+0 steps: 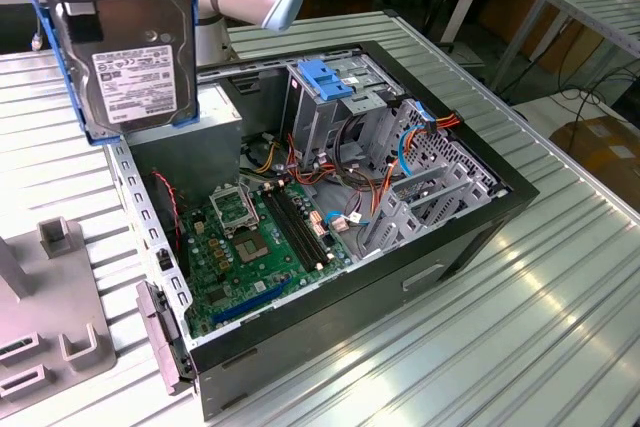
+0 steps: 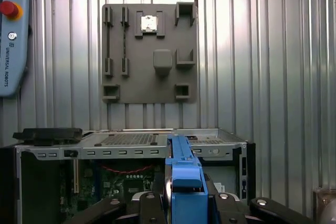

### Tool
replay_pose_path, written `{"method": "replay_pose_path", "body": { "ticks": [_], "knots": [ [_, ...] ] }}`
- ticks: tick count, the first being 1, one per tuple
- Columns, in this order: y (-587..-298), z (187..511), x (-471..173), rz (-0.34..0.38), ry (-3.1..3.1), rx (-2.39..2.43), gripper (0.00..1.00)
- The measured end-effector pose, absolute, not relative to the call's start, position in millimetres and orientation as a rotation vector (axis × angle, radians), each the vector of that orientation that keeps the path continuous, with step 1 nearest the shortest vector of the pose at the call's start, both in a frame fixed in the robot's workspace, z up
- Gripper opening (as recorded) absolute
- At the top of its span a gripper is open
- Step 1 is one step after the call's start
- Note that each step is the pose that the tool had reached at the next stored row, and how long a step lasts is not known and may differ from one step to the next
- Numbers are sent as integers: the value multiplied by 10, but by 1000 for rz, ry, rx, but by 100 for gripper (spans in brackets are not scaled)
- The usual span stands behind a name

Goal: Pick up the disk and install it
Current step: 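Pick up the disk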

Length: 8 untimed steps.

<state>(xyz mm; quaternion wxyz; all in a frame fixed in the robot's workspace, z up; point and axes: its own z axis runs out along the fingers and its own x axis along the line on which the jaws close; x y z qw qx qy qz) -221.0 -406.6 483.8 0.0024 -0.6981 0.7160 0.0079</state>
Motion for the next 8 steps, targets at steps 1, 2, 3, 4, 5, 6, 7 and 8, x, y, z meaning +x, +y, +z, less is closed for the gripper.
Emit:
{"method": "replay_pose_path", "body": {
  "ticks": [1,2,3,4,5,6,7,8],
  "knots": [
    [-4068,4835,-2170,24,2246,-2190,37],
    [-4069,4831,-2127,24,2246,-2190,37],
    [-4071,4827,-2088,23,2246,-2190,37],
    [-4074,4823,-2059,22,2246,-2190,37],
    [-4076,4819,-2014,21,2246,-2190,37],
    [-4079,4816,-1984,21,2246,-2190,37],
    [-4080,4814,-1961,21,2246,-2190,37],
    [-4081,4813,-1922,21,2246,-2190,37]
  ]
}}
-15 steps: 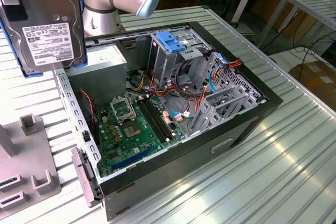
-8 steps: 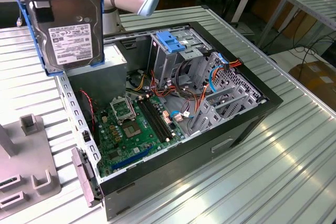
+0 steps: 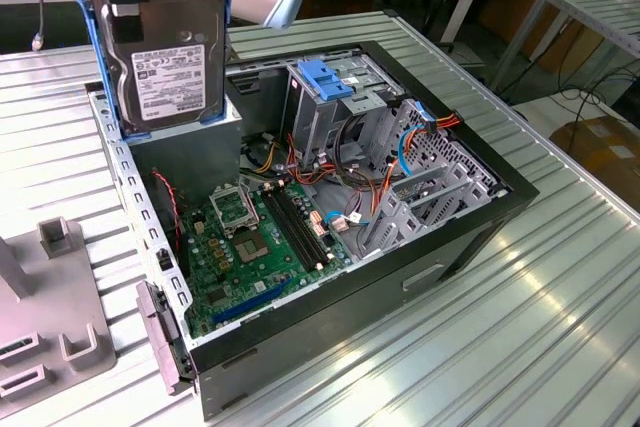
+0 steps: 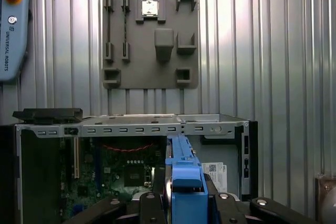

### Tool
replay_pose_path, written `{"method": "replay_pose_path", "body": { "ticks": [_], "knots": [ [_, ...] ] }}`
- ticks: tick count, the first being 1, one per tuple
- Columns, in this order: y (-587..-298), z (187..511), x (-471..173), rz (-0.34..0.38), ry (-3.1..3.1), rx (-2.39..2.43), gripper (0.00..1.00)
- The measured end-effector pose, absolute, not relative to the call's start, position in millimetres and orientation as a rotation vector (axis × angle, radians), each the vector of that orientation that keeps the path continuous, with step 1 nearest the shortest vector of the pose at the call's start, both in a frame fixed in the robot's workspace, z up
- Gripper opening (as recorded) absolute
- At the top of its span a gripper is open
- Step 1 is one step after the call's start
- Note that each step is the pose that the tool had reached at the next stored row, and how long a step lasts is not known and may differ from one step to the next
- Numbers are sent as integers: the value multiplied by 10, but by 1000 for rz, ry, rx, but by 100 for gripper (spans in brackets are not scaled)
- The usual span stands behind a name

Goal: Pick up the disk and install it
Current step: 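Pick up the disk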

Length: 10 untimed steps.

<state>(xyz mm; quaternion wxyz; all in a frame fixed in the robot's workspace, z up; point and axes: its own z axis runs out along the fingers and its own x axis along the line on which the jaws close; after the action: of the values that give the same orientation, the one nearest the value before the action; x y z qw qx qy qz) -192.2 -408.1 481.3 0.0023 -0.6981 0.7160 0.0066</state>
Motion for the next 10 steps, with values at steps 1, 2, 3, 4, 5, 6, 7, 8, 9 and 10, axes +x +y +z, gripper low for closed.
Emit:
{"method": "replay_pose_path", "body": {
  "ticks": [1,2,3,4,5,6,7,8,9,10],
  "knots": [
    [-4081,4813,-1894,21,2246,-2190,37],
    [-4081,4814,-1880,21,2246,-2190,37],
    [-4081,4813,-1877,21,2246,-2190,37],
    [-4081,4813,-1877,21,2246,-2190,37],
    [-4082,4813,-1877,21,2246,-2190,37],
    [-4081,4813,-1877,21,2246,-2190,37],
    [-4081,4813,-1876,21,2246,-2190,37],
    [-4081,4813,-1876,21,2246,-2190,37],
    [-4081,4813,-1876,21,2246,-2190,37],
    [-4081,4813,-1873,21,2246,-2190,37]
  ]
}}
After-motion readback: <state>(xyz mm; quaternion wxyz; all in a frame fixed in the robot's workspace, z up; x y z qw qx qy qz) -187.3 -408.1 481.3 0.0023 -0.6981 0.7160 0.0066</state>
